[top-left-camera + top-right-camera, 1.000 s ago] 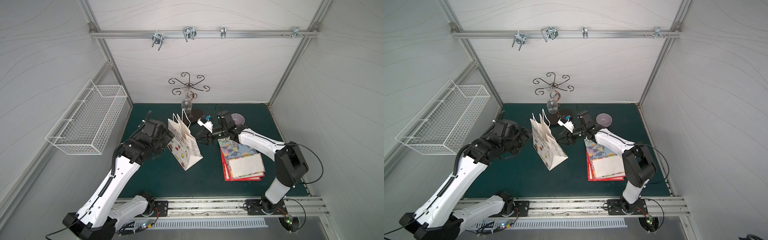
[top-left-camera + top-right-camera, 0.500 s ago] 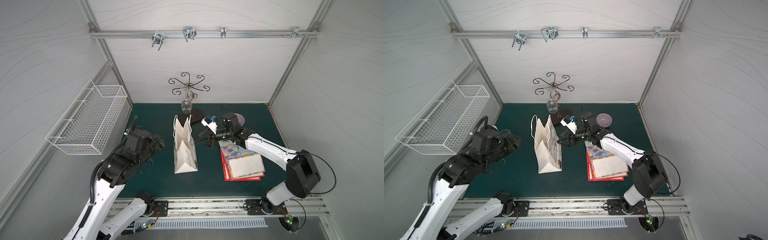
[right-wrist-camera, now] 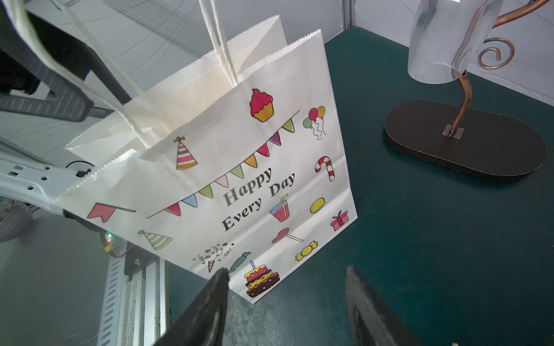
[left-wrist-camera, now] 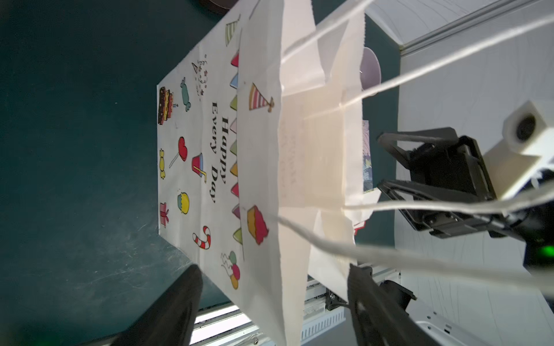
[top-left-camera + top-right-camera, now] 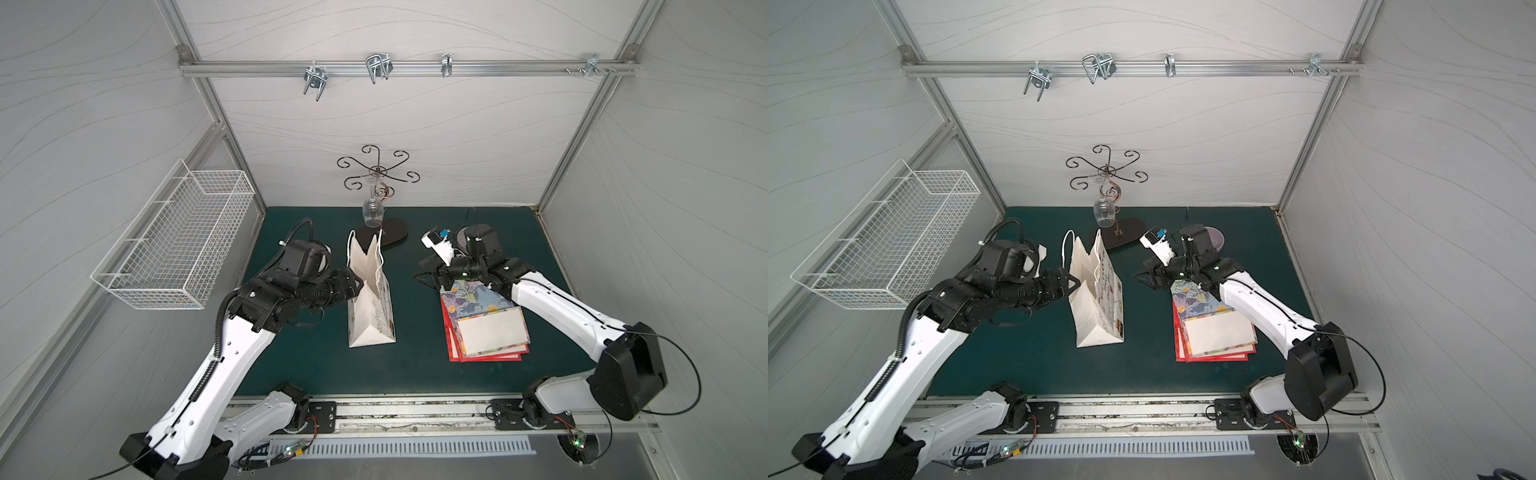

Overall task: Put away the paper bag
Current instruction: Pick up the paper bag from the center of the board.

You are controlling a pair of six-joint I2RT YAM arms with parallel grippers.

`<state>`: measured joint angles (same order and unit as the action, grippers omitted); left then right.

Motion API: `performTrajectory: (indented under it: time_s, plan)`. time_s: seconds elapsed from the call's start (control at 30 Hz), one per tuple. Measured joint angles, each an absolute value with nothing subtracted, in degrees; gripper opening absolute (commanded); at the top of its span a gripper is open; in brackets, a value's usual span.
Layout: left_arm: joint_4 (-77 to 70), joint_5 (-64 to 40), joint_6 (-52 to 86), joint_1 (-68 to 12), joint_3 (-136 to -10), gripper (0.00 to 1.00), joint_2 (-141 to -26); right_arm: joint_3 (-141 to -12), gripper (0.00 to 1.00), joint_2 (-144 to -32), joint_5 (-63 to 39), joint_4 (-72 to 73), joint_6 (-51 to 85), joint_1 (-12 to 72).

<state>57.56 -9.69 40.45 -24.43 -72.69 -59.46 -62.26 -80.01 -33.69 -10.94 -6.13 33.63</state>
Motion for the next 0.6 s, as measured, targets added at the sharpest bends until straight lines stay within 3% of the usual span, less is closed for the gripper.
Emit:
performTrajectory:
  time_s: [0.17,0.3,0.4,0.6]
  plan:
    - [57.58,-3.51,40.45,-24.43,-76.34,0.53,-64.71,-61.73,0.63,-79.42,-32.27,-12.27,-6.44,33.61]
    - [57.56,0.51,39.09,-24.88,-77.01,0.50,-67.46,-61.10,0.63,-77.71,-31.35,-13.02,-7.01,33.21]
    - [57.54,1.83,36.51,-25.34,-77.03,0.43,-68.71,-60.95,0.63,-76.27,-30.85,-13.37,-7.14,32.64]
    - [57.54,4.23,30.33,-26.70,-77.97,0.13,-71.02,-60.95,0.63,-74.87,-30.48,-14.31,-7.20,31.09]
